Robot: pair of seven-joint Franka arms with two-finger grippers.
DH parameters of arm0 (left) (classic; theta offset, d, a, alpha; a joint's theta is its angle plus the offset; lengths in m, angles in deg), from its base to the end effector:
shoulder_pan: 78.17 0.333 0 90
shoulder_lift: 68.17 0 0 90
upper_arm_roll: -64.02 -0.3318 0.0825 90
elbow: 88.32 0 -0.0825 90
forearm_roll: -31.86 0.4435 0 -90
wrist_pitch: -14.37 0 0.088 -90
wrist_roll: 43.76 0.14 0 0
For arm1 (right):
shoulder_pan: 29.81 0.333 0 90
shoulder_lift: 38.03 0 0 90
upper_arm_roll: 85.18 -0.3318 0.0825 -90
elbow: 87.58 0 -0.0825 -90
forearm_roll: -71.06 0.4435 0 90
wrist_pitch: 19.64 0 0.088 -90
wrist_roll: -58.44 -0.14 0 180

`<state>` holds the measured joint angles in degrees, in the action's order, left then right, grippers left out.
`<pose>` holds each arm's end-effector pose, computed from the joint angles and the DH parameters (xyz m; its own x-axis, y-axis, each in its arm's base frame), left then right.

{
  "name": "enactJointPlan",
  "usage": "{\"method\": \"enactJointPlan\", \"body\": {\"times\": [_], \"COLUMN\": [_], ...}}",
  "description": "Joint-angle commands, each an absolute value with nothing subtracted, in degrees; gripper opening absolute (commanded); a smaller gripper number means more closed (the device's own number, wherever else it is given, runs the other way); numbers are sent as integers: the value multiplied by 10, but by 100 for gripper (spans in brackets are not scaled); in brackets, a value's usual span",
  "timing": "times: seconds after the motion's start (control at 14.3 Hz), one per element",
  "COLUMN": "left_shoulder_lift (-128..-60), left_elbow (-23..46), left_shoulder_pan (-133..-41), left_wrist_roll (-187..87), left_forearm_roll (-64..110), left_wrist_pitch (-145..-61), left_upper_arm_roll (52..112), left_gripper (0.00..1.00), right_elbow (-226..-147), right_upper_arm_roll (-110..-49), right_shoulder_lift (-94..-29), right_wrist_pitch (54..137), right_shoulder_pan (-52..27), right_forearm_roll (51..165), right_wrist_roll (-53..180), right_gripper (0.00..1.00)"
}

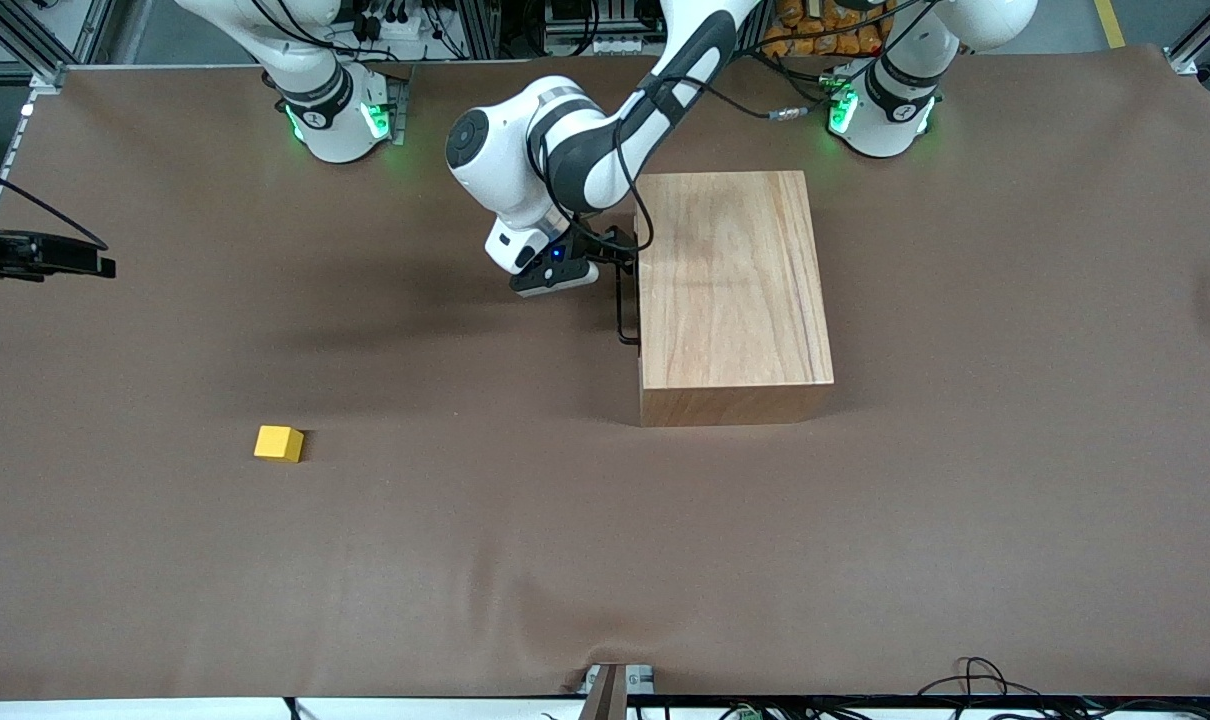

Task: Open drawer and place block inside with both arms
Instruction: 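Pull the drawer open with the left gripper while the right gripper reaches out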

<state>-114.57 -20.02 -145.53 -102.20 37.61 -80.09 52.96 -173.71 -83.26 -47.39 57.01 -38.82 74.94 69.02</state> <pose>0.4114 -0.6513 0.2405 0.9995 -0.0268 0.0194 -0.0166 -0.9140 -0.4054 0.6138 -0.1064 0.5261 0.9520 0.0171 -0.3055 -0.0207 -0.9926 -0.1201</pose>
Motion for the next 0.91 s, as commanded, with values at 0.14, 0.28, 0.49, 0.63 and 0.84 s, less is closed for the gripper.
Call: {"method": "enactJointPlan", "body": {"times": [0.14, 0.28, 0.49, 0.63, 0.84], "left_shoulder_lift": [-1171, -1178, -1177, -1174, -1171], "left_elbow": [-218, -218, -218, -220, -221], "left_shoulder_pan": [-1457, -1457, -1456, -1456, -1457], "left_wrist_roll": [-1006, -1006, -1011, -1013, -1012], "left_forearm_roll": [389, 389, 388, 387, 384], "left_wrist_pitch": [-834, -849, -875, -899, -931], "left_upper_arm_roll": [522, 522, 522, 522, 531], "left_gripper": [100, 100, 100, 100, 100], "right_elbow": [-1726, -1727, -1726, -1726, -1726], "right_upper_arm_roll": [-834, -834, -834, -835, -835], "right_shoulder_lift": [-474, -476, -477, -482, -484], "right_wrist_pitch": [547, 540, 538, 538, 538], "right_shoulder_pan": [-388, -388, -386, -385, -387], "right_forearm_roll": [740, 728, 720, 714, 714], "right_wrist_roll": [697, 698, 699, 705, 780], "right_gripper": [100, 100, 100, 100, 100]}}
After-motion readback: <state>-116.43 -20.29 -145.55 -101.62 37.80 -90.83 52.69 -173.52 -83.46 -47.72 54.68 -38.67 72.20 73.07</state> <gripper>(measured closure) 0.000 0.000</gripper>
